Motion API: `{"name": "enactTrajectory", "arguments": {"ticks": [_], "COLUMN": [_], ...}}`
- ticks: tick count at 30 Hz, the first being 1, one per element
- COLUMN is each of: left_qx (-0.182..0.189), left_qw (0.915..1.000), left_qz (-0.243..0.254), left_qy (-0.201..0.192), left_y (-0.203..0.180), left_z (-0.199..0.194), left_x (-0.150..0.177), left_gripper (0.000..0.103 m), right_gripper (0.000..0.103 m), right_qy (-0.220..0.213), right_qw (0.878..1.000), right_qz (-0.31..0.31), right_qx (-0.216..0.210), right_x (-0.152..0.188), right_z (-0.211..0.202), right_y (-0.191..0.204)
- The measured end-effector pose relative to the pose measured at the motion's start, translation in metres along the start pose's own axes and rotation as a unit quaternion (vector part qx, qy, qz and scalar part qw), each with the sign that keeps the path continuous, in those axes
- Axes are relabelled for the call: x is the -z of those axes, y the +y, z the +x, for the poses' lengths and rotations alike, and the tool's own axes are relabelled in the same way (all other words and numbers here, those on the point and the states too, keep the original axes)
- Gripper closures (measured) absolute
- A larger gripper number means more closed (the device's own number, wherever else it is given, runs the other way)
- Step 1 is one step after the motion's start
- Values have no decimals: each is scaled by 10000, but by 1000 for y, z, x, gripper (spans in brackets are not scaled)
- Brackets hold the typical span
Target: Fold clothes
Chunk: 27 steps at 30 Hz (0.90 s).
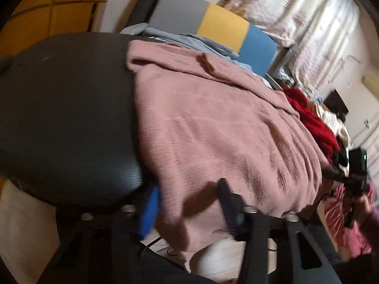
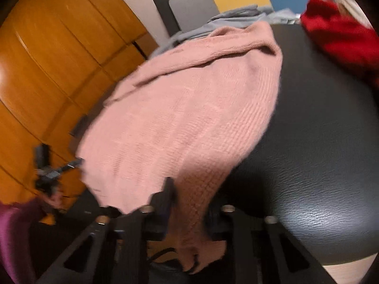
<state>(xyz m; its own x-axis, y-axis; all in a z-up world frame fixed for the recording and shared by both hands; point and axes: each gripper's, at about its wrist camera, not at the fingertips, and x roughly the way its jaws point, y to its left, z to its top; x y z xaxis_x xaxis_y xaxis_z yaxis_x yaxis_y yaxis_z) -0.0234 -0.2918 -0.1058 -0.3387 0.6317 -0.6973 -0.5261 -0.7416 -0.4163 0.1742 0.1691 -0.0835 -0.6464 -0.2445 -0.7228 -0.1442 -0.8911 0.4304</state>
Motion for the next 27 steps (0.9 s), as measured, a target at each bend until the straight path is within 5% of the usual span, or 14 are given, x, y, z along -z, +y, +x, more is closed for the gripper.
{"name": "enactTrajectory", "arguments": {"ticks": [3,8,16,21,24,27], "left_qx": [543,1478,2322,2795,2415,1997], "left_qw": [9958,9790,9485,9131,9266,9396], "left_qz": [-717,-1385,-1988,-2693,-2706,-2689], "left_qy": [143,-210,-825,-1252,-997,-699], "left_y": [21,28,30,61,68,74], "left_z": [-4,-32,-93,-102,-75,-45], "left_x": [-5,-14,-28,-64,-93,-122], "left_gripper": [93,93,96,97,97,97], "right_gripper": [93,94,94,94,94,94], "right_qy": [20,-291,-845,-1273,-1350,-1200], "right_qw": [9978,9891,9594,9327,9267,9369], "right_qz": [596,803,826,1438,1747,1916], "right_qx": [-272,-1199,-2563,-3052,-3042,-2668], "right_x": [0,7,1,-28,-64,-96], "right_z": [-4,-19,-64,-69,-53,-25], "right_y": [-9,0,30,7,-15,-36]}}
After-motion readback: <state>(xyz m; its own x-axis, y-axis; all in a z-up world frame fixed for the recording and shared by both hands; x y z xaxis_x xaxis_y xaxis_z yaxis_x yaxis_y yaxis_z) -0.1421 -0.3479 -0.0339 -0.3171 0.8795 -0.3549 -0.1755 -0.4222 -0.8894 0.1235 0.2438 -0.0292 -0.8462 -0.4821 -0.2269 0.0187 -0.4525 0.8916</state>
